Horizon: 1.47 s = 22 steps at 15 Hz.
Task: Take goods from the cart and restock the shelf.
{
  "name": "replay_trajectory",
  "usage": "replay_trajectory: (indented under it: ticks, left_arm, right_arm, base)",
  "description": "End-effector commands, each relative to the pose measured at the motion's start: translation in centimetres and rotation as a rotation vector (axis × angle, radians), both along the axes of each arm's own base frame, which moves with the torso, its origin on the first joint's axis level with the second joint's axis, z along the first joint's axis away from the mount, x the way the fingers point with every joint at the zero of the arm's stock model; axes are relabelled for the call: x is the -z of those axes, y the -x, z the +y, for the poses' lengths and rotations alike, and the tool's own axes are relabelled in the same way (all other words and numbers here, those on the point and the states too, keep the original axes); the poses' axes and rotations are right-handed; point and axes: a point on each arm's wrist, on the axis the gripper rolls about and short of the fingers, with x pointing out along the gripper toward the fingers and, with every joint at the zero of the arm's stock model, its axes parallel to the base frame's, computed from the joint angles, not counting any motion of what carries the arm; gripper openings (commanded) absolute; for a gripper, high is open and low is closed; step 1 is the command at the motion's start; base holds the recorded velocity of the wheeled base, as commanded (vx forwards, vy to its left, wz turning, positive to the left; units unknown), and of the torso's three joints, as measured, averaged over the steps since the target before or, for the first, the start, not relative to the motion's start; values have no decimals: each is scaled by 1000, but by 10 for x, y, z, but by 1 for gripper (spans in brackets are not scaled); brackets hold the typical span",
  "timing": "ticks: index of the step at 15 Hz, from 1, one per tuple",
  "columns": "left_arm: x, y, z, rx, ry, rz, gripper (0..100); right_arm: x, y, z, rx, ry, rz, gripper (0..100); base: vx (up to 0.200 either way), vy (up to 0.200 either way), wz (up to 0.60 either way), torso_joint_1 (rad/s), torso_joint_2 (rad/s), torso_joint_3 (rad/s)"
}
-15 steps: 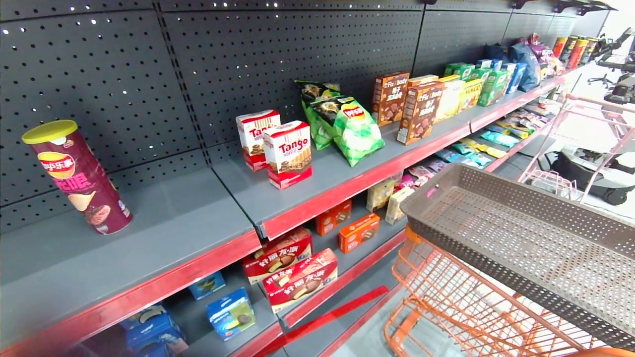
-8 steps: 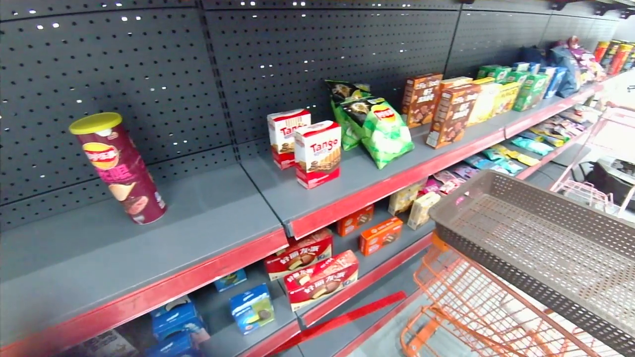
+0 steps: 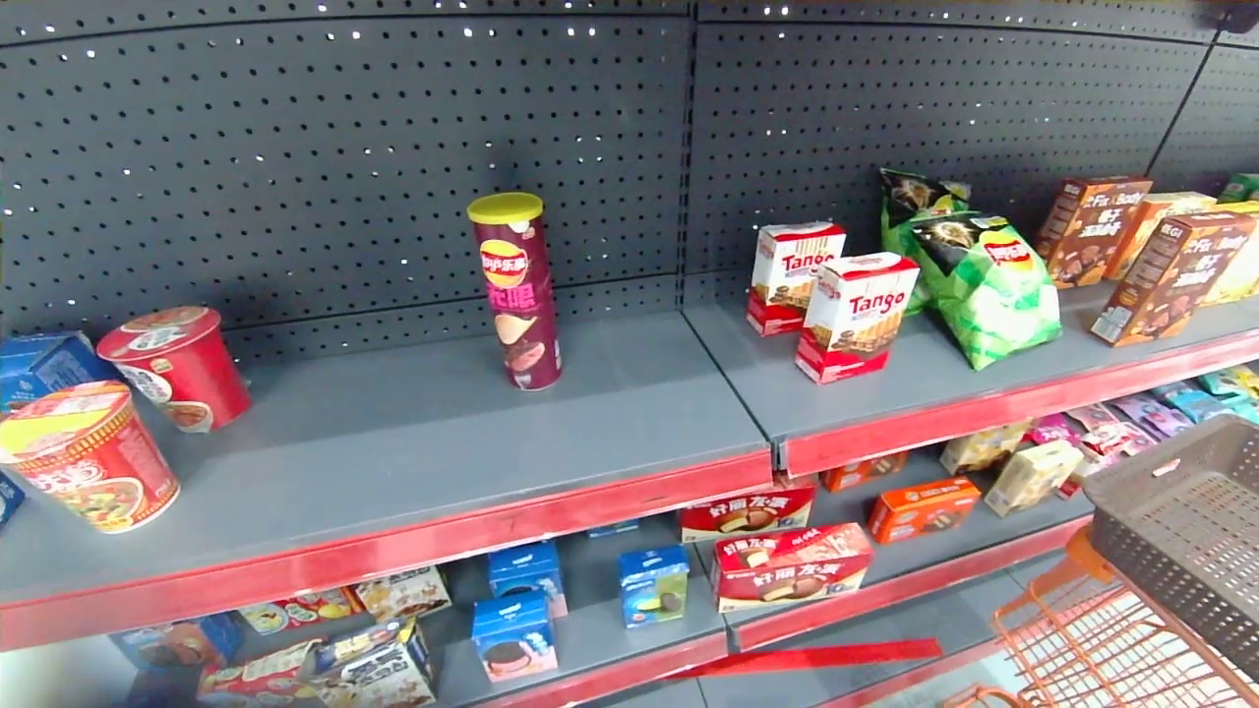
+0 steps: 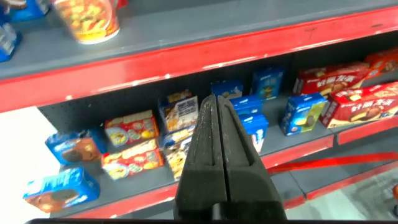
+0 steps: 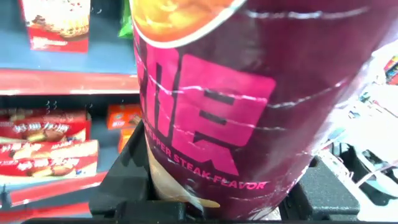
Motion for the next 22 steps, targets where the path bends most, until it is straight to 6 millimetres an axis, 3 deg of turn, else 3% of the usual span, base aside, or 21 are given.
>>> replay_trajectory:
  ticks: [1, 8, 13, 16, 22]
  left_arm:
    - [0, 0, 0, 0, 1, 1, 0]
    - [0, 0, 0, 0, 1, 1, 0]
    - [0, 0, 0, 0, -1, 1, 0]
    - [0, 0, 0, 0, -1, 1, 0]
    - [0, 0, 0, 0, -1, 1, 0]
  right_arm:
    - [0, -1, 0, 1, 0, 3, 0]
    - [2, 3, 0, -1, -2, -4, 0]
    - [4, 6, 0, -11, 0, -16, 0]
    - [3, 6, 0, -9, 2, -18, 0]
    - [1, 7, 0, -8, 18, -24, 0]
  base:
    - [0, 0, 0, 0, 0, 0]
    - [0, 0, 0, 0, 0, 0]
    - [-200, 0, 0, 8, 1, 0]
    - [0, 0, 0, 0, 0, 0]
    - [0, 0, 600, -94, 284, 163]
